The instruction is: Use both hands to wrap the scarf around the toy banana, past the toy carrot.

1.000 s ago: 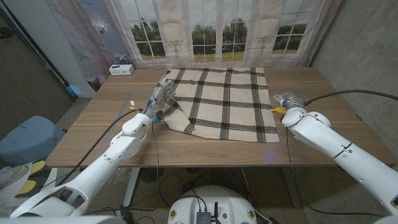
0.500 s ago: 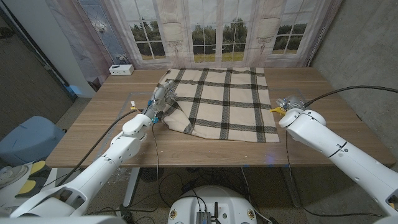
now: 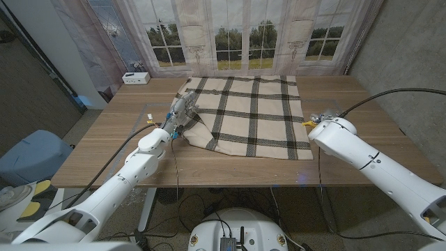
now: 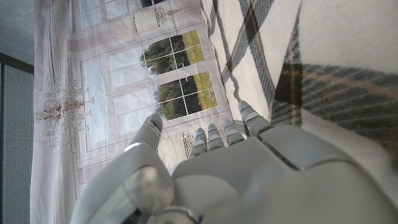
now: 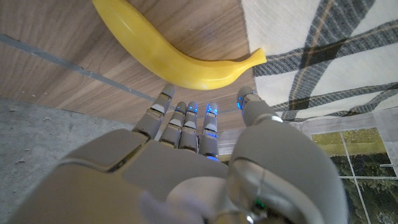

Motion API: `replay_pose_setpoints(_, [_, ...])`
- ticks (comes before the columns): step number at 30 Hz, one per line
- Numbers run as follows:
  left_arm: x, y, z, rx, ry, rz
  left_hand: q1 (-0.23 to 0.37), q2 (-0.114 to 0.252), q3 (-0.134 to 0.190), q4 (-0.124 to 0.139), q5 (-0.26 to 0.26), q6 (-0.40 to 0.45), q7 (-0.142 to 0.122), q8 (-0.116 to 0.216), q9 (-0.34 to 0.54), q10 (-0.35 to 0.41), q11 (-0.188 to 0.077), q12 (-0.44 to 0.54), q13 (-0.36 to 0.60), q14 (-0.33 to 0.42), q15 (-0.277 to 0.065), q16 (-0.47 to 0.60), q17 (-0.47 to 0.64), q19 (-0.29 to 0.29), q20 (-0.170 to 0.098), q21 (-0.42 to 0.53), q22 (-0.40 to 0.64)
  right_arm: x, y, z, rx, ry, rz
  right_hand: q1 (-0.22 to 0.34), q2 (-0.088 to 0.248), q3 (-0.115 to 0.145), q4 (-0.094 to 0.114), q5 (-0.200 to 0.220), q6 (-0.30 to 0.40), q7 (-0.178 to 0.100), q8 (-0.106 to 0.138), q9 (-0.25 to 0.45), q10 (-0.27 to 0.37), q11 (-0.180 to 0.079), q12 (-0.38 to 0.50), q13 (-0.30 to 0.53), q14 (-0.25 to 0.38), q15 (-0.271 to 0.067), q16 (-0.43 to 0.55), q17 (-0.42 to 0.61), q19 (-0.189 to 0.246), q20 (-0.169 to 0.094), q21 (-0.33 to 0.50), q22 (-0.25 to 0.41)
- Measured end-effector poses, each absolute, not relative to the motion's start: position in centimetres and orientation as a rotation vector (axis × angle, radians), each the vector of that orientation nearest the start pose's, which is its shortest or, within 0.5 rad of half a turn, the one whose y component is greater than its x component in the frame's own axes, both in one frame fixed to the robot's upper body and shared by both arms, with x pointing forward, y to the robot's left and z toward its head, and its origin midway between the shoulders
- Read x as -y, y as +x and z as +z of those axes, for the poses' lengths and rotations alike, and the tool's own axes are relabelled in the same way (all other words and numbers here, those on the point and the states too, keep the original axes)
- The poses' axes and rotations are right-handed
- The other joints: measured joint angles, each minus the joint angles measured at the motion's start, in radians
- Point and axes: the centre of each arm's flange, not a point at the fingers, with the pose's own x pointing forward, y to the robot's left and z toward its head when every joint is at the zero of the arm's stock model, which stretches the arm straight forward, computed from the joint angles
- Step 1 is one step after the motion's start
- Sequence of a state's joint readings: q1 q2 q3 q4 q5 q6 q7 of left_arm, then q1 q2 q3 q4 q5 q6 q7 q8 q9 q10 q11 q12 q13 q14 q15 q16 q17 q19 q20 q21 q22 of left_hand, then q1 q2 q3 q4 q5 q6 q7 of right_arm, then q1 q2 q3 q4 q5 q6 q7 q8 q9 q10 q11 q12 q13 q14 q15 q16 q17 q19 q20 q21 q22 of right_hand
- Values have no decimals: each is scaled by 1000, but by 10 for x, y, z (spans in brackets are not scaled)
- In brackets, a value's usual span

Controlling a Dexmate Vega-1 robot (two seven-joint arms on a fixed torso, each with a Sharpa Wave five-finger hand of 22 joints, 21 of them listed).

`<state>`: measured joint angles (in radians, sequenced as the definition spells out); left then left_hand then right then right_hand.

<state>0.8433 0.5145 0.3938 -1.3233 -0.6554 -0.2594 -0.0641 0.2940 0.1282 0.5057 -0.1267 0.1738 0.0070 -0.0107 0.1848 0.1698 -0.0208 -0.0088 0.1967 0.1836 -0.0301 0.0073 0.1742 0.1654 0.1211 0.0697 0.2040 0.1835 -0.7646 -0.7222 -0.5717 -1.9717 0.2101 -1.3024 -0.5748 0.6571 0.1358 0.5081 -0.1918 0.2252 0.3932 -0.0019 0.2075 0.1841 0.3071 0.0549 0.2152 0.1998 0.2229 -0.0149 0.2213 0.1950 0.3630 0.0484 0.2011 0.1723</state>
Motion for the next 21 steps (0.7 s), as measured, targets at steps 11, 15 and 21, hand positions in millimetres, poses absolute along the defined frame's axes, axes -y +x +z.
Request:
replay_pose_setpoints(11, [-273, 652, -32, 563, -25, -266, 0, 0, 0, 0, 0, 7, -7, 0, 5, 0, 0, 0, 0, 0, 0, 0, 0, 0, 0, 0, 0, 302, 588, -30, -208, -889, -513, 20, -6, 0, 0, -2, 5, -5, 0, 0, 0, 0, 0, 0, 0, 0, 0, 0, 0, 0, 0, 3])
replay_pose_setpoints(15, [-273, 653, -32, 560, -24, -266, 0, 0, 0, 0, 0, 7, -7, 0, 5, 0, 0, 0, 0, 0, 0, 0, 0, 0, 0, 0, 0, 302, 592, -29, -215, -895, -517, 37, -3, 4, 4, -8, 11, -11, 0, 0, 3, -3, 0, 0, 7, -7, 0, 0, 4, -4, 0, 2])
replay_pose_setpoints(21, [-272, 654, -29, 560, -21, -267, 0, 0, 0, 0, 0, 7, -7, 0, 5, 0, 0, 0, 0, 0, 0, 0, 0, 0, 0, 0, 0, 303, 597, -34, -265, -913, -511, 103, -3, 14, 6, -20, 29, -15, 0, 0, 21, -19, 0, 0, 26, -24, 2, 0, 29, -15, 7, 2])
